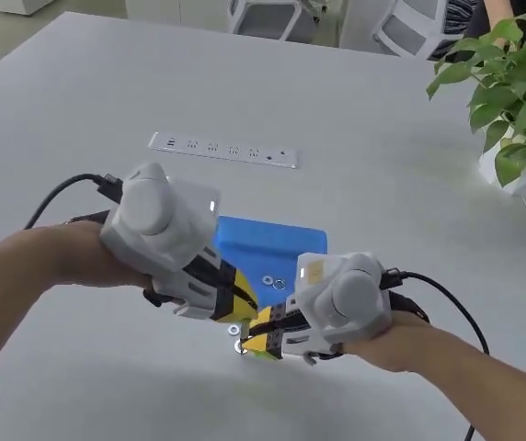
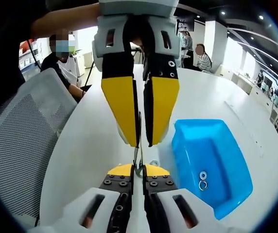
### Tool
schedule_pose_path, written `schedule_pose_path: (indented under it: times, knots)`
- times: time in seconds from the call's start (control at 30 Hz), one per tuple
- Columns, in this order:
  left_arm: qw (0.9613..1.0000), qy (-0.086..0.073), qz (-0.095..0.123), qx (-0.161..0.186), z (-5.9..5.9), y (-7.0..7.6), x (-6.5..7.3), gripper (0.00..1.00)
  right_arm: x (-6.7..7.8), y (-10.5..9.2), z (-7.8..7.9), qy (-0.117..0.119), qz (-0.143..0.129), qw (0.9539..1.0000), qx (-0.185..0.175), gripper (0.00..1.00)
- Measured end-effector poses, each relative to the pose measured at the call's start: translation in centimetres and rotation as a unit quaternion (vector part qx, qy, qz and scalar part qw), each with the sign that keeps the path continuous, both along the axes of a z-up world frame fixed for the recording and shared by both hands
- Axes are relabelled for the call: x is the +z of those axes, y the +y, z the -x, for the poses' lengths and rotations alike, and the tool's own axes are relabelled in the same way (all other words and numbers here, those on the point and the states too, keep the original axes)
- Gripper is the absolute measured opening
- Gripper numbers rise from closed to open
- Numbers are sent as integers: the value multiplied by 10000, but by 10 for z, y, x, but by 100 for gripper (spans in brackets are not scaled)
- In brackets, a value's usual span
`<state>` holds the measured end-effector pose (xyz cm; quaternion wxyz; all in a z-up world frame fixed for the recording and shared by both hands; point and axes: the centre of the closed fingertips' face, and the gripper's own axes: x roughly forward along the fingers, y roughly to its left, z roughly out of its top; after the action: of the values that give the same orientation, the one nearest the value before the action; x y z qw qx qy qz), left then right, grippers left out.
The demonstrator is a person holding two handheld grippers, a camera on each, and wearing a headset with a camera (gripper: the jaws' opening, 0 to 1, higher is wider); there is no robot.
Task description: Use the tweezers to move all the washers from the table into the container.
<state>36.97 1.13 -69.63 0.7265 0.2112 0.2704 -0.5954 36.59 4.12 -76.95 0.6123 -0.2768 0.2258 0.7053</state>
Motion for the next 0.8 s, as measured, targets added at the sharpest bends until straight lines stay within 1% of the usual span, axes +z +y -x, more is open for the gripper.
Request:
schedule_pose_path:
  times: [0.17,0.33,0.47,0.53,0.57,0.63,0.7,0.8]
  knots:
    - [10000,-69,39,60,-1,2,5,14,0,0,0,11,2,10000,-19,7]
    - [9999,-102,6,112,-1,8,5,14,0,0,0,35,-6,10000,-41,7]
    - [9999,-59,2,101,1,10,4,11,0,1,0,50,-6,10000,-52,7]
    - [9999,-87,-21,63,2,10,2,8,0,1,-1,44,-9,10000,-61,7]
    - [10000,-55,-55,38,3,10,0,7,0,1,-1,58,-6,10000,-66,7]
    - [9999,-113,-86,17,3,9,-2,7,0,0,-1,55,-8,10000,-62,7]
    - [9999,-103,-53,22,2,8,-3,6,0,0,-1,57,1,10000,-47,7]
    - [9999,-144,-41,36,1,7,-3,7,0,-1,-1,45,9,10000,-27,7]
